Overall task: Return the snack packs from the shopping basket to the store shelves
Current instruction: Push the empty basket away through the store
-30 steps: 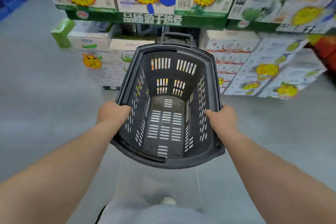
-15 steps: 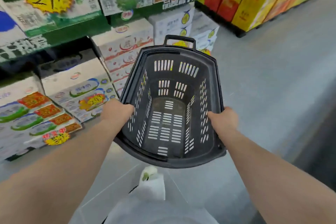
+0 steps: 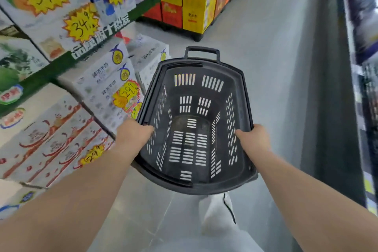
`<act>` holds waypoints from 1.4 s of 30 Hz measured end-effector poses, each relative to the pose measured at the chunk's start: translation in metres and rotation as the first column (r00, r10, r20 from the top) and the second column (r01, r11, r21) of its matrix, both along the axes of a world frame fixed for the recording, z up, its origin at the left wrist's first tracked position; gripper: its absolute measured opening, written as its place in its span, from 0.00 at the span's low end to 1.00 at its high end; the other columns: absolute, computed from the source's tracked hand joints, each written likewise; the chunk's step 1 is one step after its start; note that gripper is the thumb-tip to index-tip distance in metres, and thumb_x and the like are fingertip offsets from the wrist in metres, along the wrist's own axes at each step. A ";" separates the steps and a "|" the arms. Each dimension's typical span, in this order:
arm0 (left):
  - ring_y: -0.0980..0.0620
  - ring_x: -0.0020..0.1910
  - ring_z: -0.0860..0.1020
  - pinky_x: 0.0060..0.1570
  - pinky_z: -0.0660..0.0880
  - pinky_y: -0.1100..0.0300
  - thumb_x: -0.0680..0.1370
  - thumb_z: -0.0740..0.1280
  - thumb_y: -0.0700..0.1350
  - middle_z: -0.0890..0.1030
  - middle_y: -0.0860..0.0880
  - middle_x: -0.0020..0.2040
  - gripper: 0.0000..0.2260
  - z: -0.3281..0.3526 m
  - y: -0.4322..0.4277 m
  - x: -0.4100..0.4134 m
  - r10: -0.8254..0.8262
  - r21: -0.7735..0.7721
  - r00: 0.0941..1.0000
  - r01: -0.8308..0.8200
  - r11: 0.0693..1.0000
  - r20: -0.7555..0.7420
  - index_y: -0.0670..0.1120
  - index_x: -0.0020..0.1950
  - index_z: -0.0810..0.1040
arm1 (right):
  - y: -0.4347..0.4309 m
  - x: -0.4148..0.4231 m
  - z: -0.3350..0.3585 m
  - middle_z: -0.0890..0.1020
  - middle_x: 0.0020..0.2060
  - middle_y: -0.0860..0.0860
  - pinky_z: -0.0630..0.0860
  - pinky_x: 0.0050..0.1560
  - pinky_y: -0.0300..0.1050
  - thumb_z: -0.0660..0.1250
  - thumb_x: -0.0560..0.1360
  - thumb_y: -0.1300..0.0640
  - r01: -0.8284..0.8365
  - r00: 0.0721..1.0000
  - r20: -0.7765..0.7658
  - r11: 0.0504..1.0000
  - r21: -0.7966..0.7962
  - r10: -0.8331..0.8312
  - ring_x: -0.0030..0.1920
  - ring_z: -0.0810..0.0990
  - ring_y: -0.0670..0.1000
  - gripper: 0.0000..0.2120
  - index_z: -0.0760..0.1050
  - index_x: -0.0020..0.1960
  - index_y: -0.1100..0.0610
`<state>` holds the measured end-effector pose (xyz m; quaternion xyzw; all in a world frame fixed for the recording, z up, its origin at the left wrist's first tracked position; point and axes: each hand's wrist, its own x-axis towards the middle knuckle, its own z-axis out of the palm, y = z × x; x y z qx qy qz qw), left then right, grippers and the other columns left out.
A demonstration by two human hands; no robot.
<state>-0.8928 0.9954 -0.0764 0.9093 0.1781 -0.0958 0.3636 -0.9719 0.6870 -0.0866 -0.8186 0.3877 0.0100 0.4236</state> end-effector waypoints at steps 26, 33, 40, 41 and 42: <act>0.42 0.39 0.79 0.38 0.75 0.55 0.67 0.71 0.48 0.81 0.42 0.40 0.12 -0.004 -0.264 0.580 -0.059 0.034 0.991 0.063 0.997 -0.118 0.42 0.45 0.80 | -0.258 0.565 0.014 0.80 0.41 0.58 0.77 0.38 0.47 0.70 0.70 0.55 -0.030 0.991 -0.129 0.996 -0.084 0.019 0.35 0.76 0.54 0.14 0.74 0.48 0.64; 0.44 0.36 0.78 0.35 0.75 0.57 0.67 0.71 0.50 0.80 0.44 0.38 0.12 0.003 -0.299 0.715 0.025 0.133 0.989 -0.006 0.991 -0.145 0.42 0.42 0.78 | -0.296 0.719 0.005 0.76 0.31 0.54 0.68 0.26 0.39 0.72 0.68 0.54 -0.157 0.979 -0.150 0.980 -0.126 0.137 0.29 0.72 0.48 0.13 0.74 0.42 0.64; 0.46 0.31 0.73 0.28 0.66 0.60 0.68 0.71 0.48 0.76 0.45 0.34 0.12 -0.009 -0.349 0.824 0.247 0.170 0.958 -0.222 0.960 -0.143 0.41 0.38 0.75 | -0.347 0.897 0.003 0.74 0.37 0.54 0.71 0.31 0.45 0.71 0.69 0.59 -0.439 0.894 -0.175 0.882 -0.172 0.411 0.33 0.72 0.51 0.14 0.68 0.45 0.62; 0.45 0.32 0.74 0.29 0.67 0.59 0.68 0.71 0.48 0.76 0.44 0.35 0.11 -0.007 -0.355 0.836 0.281 0.167 0.948 -0.256 0.952 -0.147 0.40 0.39 0.74 | -0.351 0.919 0.006 0.75 0.40 0.57 0.72 0.33 0.45 0.71 0.68 0.61 -0.498 0.864 -0.191 0.846 -0.194 0.465 0.35 0.74 0.53 0.13 0.67 0.45 0.63; 0.44 0.34 0.75 0.30 0.68 0.59 0.68 0.71 0.47 0.77 0.43 0.36 0.11 -0.006 -0.360 0.849 0.316 0.158 0.937 -0.293 0.943 -0.147 0.40 0.40 0.75 | -0.354 0.945 0.009 0.75 0.44 0.59 0.72 0.35 0.46 0.70 0.68 0.62 -0.557 0.829 -0.201 0.803 -0.214 0.521 0.38 0.74 0.55 0.13 0.67 0.46 0.63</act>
